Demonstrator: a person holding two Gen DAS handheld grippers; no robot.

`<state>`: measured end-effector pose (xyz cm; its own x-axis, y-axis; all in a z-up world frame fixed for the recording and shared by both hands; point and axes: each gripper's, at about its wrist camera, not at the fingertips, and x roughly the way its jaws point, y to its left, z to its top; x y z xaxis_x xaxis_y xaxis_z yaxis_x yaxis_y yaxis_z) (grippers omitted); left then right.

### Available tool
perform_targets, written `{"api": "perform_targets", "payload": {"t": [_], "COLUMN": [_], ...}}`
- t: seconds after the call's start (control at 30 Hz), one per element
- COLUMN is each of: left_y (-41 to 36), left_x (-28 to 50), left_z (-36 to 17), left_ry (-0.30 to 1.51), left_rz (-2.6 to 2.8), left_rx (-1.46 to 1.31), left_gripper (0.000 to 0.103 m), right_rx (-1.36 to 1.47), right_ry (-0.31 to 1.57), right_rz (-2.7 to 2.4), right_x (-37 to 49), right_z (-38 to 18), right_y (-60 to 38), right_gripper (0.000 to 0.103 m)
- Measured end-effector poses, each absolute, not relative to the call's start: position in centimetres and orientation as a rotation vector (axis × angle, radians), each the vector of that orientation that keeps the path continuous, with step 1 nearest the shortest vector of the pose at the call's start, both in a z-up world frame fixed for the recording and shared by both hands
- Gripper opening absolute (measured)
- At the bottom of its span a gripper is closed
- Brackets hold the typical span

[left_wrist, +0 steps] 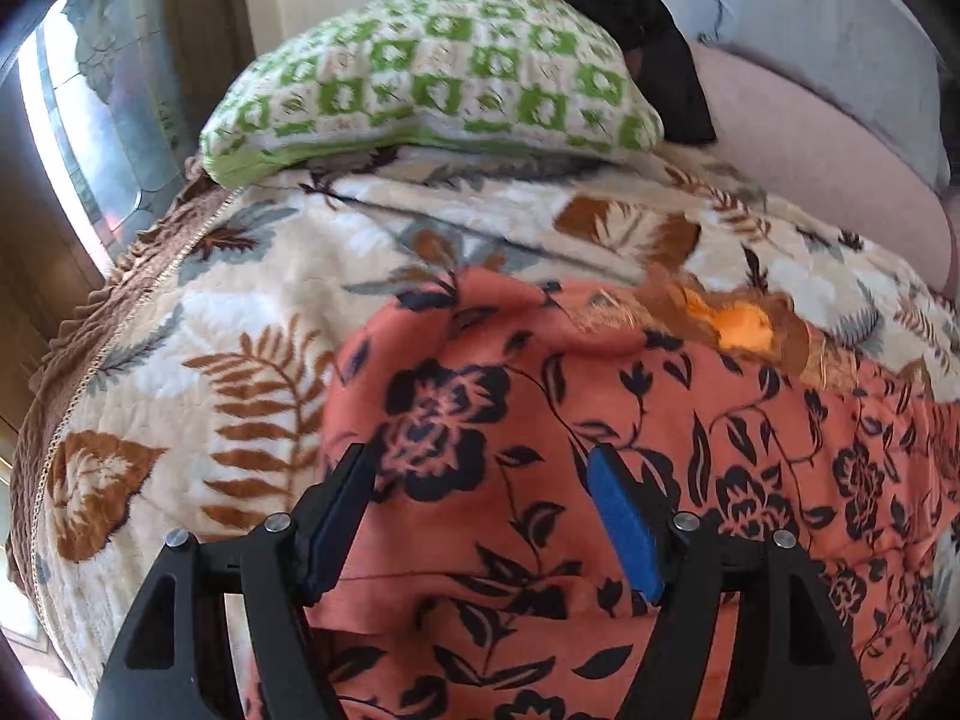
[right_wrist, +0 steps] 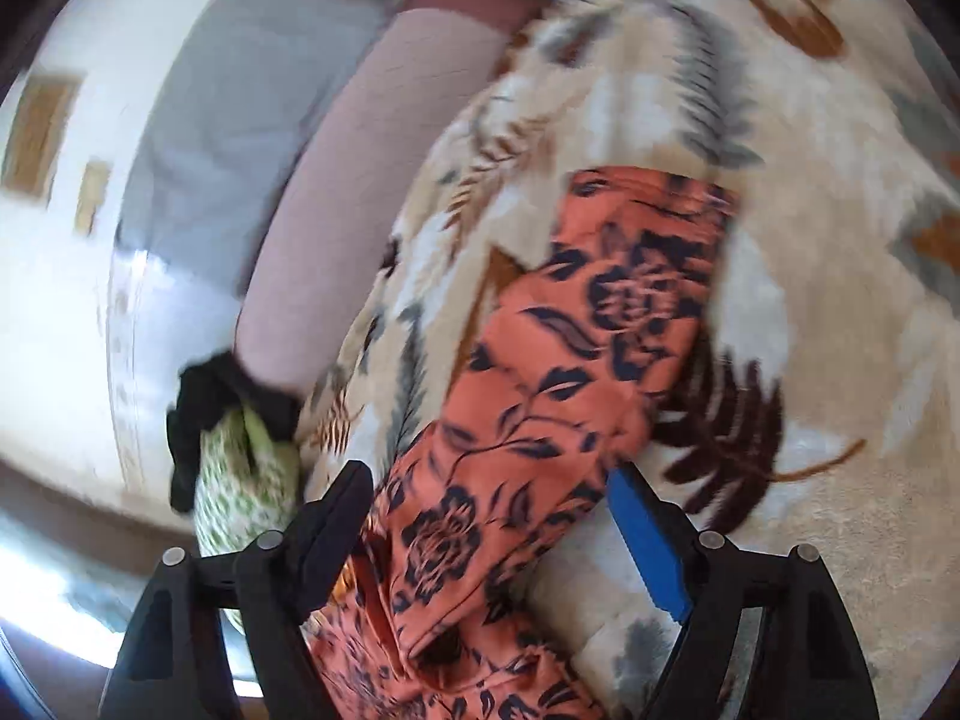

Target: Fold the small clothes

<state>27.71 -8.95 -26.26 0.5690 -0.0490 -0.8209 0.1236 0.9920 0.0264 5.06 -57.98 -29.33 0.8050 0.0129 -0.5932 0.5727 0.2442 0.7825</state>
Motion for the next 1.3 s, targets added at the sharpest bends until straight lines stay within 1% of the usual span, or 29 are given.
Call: {"api": "perform_targets", "payload": {"t": [0.07, 0.13, 0.2, 0.23, 0.3, 0.33, 0.37, 0.43, 0.5, 0.6, 0.73, 0.83, 0.97, 1.03, 1.1, 1.13, 1.23, 1.3], "left_y": [-10.1, -10.5, -10.2, -9.9, -9.3, -9.1, -8.8, -8.4, -8.0, -7.3, -6.3, -5.1, -2.4, -0.6, 1.5, 2.7, 5.9, 7.5], "left_x": [28.0, 28.1, 28.2, 28.4, 28.5, 28.6, 28.9, 29.0, 29.1, 28.9, 28.7, 29.0, 29.3, 29.4, 29.4, 29.4, 29.4, 29.4], "left_z": [-27.6, -27.9, -27.5, -27.4, -27.6, -27.7, -28.0, -28.2, -28.2, -27.9, -27.1, -26.3, -24.3, -23.3, -22.5, -22.2, -21.7, -21.8], "left_ry": [1.008, 0.999, 0.997, 1.001, 1.010, 1.013, 1.017, 1.025, 1.026, 1.016, 1.005, 0.997, 0.952, 0.917, 0.885, 0.869, 0.841, 0.845], "left_rz": [-0.085, -0.071, -0.080, -0.089, -0.096, -0.092, -0.089, -0.088, -0.091, -0.093, -0.083, -0.067, -0.027, 0.006, 0.058, 0.093, 0.193, 0.237], "left_rx": [0.145, 0.180, 0.162, 0.140, 0.104, 0.095, 0.089, 0.075, 0.050, 0.019, -0.022, -0.071, -0.125, -0.149, -0.167, -0.175, -0.179, -0.180], "left_gripper": [0.074, 0.074, 0.074, 0.074, 0.074, 0.074, 0.074, 0.074, 0.074, 0.074, 0.074, 0.074, 0.074, 0.074, 0.074, 0.074, 0.074, 0.074], "right_rx": [1.387, 1.426, 1.426, 1.394, 1.307, 1.285, 1.291, 1.273, 1.198, 1.062, 0.906, 0.771, 0.571, 0.508, 0.450, 0.419, 0.295, 0.206], "right_ry": [0.541, 0.532, 0.453, 0.444, 0.471, 0.503, 0.498, 0.442, 0.387, 0.225, 0.090, 0.071, 0.111, 0.164, 0.255, 0.310, 0.530, 0.710], "right_rz": [-0.427, -0.468, -0.481, -0.482, -0.517, -0.552, -0.569, -0.594, -0.616, -0.635, -0.648, -0.572, -0.396, -0.292, -0.195, -0.151, 0.005, 0.146], "right_x": [5.1, 5.7, 6.5, 7.3, 8.6, 8.9, 8.8, 8.4, 7.6, 5.8, 4.2, 5.6, 9.9, 12.6, 15.4, 16.8, 20.6, 23.2], "right_z": [-31.7, -33.2, -33.0, -32.7, -32.5, -33.1, -33.7, -33.3, -30.7, -24.7, -17.0, -11.2, -5.1, -4.2, -4.6, -5.4, -10.3, -15.0], "right_y": [-60.0, -61.3, -61.9, -62.1, -62.7, -63.1, -63.3, -63.1, -62.8, -62.2, -60.9, -58.2, -50.5, -45.6, -40.6, -37.9, -29.2, -23.8], "right_gripper": [0.080, 0.078, 0.078, 0.076, 0.039, 0.012, 0.008, 0.008, 0.007, 0.007, 0.007, 0.007, 0.007, 0.007, 0.008, 0.011, 0.012, 0.016]}}
